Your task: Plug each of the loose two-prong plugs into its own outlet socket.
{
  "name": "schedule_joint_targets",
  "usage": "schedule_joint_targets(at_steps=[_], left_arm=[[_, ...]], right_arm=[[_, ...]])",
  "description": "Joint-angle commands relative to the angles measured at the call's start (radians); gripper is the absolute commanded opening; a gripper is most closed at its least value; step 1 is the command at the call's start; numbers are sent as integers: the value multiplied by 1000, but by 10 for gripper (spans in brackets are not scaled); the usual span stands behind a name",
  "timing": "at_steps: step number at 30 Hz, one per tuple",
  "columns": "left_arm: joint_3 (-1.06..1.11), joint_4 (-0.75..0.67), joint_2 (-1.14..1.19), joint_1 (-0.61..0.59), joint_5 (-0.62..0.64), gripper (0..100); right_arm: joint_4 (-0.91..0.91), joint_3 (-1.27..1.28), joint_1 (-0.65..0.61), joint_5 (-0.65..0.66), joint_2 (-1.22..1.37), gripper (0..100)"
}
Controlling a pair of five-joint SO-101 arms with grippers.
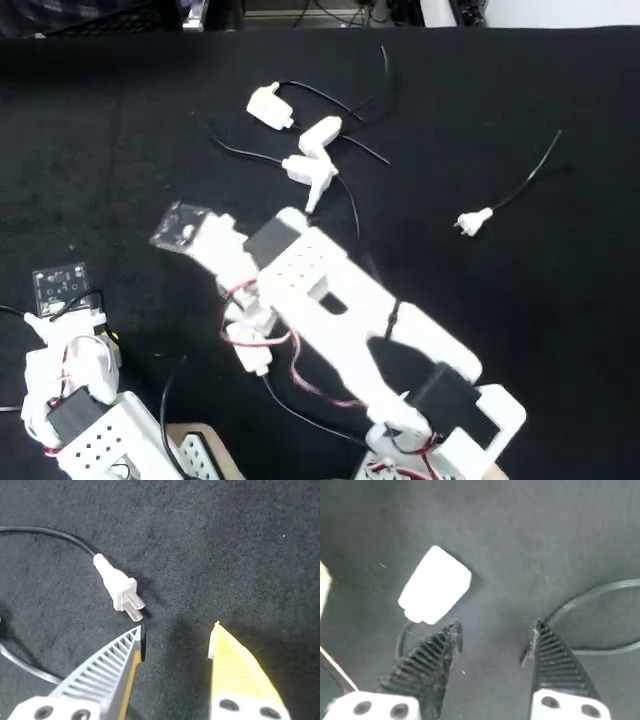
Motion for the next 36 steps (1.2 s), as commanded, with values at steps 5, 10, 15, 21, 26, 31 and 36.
schedule_joint_targets(at_steps=[5, 10, 15, 21, 26, 31, 36], left_arm=[[19, -126, -8, -231, 190, 220], [19, -146, -5, -306, 244, 220], [19, -146, -5, -306, 244, 220], [19, -146, -5, -306, 244, 220], [19, -144, -5, -306, 244, 220], [19, -144, -5, -306, 244, 220], [19, -144, -5, -306, 244, 220]], right_arm=[[-106, -62, -118, -32, 70, 230], [-115, -91, -181, -69, 148, 230], [-135, -76, -259, -89, 220, 230], [-213, -30, -236, -91, 361, 226], [-144, -101, -192, -91, 409, 211], [-146, -107, -158, -91, 418, 93], [-141, -120, -155, -83, 423, 64]])
